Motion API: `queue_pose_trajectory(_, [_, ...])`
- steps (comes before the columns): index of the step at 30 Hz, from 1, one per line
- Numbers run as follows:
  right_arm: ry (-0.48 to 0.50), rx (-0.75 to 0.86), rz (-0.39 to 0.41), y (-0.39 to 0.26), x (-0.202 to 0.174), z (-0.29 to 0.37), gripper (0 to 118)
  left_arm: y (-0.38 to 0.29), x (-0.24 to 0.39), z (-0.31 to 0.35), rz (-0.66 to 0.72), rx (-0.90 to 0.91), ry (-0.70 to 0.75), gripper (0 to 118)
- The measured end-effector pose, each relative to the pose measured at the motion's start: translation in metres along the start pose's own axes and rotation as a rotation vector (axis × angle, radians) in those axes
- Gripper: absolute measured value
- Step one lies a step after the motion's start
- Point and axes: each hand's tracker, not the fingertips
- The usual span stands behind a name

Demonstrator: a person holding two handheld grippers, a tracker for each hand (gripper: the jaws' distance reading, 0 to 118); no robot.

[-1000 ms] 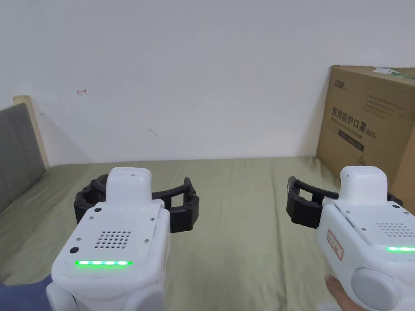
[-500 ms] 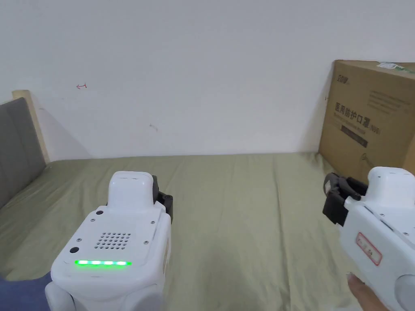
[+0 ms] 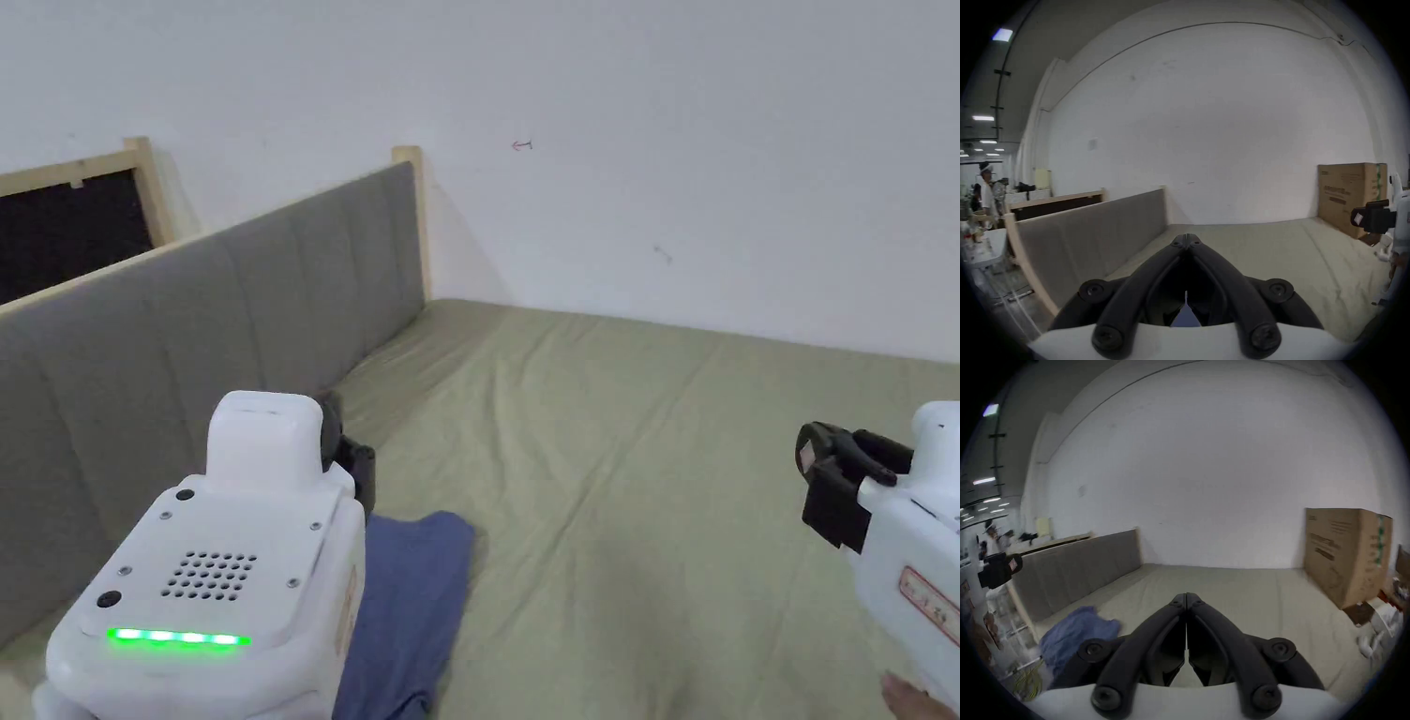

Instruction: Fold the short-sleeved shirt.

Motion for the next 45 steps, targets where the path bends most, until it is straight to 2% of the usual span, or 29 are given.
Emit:
queue_pose_trajectory(3, [0.020,-0.012,-0.043,0.000,-0.010,-0.010,0,-0.010,-0.019,0.004,0.024,-0.032,0.020,0])
queue_pose_trajectory(7, [0.076,-0.060,-0.104,-0.004,-0.003,-0.011,0,-0.018,-0.050,-0.012,0.157,-0.109,-0.006,0])
queue_pose_trajectory(11, [0.042,-0.097,-0.126,-0.010,0.018,-0.004,0,-0.035,-0.081,-0.075,0.156,-0.363,-0.038,0])
queue_pose_trajectory(16, [-0.030,-0.176,-0.129,-0.022,0.050,-0.004,0,-0.106,-0.106,-0.172,0.284,-0.867,-0.176,0])
queue_pose_trajectory(20, [-0.081,-0.213,-0.145,-0.034,0.061,0.000,0,-0.162,-0.103,-0.211,0.259,-0.961,-0.151,1])
queue_pose_trajectory(21, [-0.106,-0.216,-0.119,-0.039,0.063,0.002,0,-0.178,-0.101,-0.224,0.252,-1.005,-0.146,15])
queue_pose_trajectory(22, [-0.116,-0.226,-0.098,-0.042,0.064,0.002,0,-0.193,-0.098,-0.232,0.247,-1.044,-0.171,43])
queue_pose_trajectory(23, [-0.124,-0.240,-0.083,-0.045,0.066,0.001,0,-0.204,-0.094,-0.236,0.237,-1.058,-0.179,84])
queue_pose_trajectory(24, [-0.127,-0.256,-0.077,-0.048,0.067,0.000,0,-0.214,-0.091,-0.243,0.232,-1.052,-0.192,115])
queue_pose_trajectory(25, [-0.125,-0.273,-0.080,-0.052,0.070,-0.002,0,-0.227,-0.087,-0.252,0.220,-1.094,-0.208,118])
queue_pose_trajectory(27, [-0.125,-0.298,-0.086,-0.057,0.074,-0.005,0,-0.253,-0.079,-0.260,0.200,-1.175,-0.200,116])
queue_pose_trajectory(29, [-0.131,-0.312,-0.087,-0.062,0.075,-0.008,0,-0.279,-0.070,-0.267,0.119,-1.226,-0.193,116])
queue_pose_trajectory(31, [-0.128,-0.325,-0.101,-0.065,0.077,-0.011,0,-0.280,-0.057,-0.254,0.039,-1.114,-0.164,118])
queue_pose_trajectory(34, [-0.121,-0.340,-0.116,-0.070,0.077,-0.018,0,-0.281,-0.055,-0.248,0.068,-1.097,-0.155,118])
queue_pose_trajectory(40, [-0.095,-0.362,-0.135,-0.076,0.079,-0.026,0,-0.255,-0.061,-0.228,0.023,-1.016,-0.187,117])
queue_pose_trajectory(41, [-0.091,-0.358,-0.132,-0.075,0.078,-0.024,0,-0.249,-0.063,-0.222,0.013,-0.994,-0.183,112])
queue_pose_trajectory(43, [-0.083,-0.344,-0.130,-0.072,0.077,-0.019,0,-0.237,-0.075,-0.213,0.030,-0.978,-0.166,83])
queue_pose_trajectory(44, [-0.080,-0.339,-0.132,-0.071,0.078,-0.017,0,-0.232,-0.080,-0.208,0.036,-0.976,-0.160,62])
queue_pose_trajectory(45, [-0.077,-0.333,-0.137,-0.070,0.079,-0.013,0,-0.224,-0.086,-0.200,0.074,-0.949,-0.159,24])
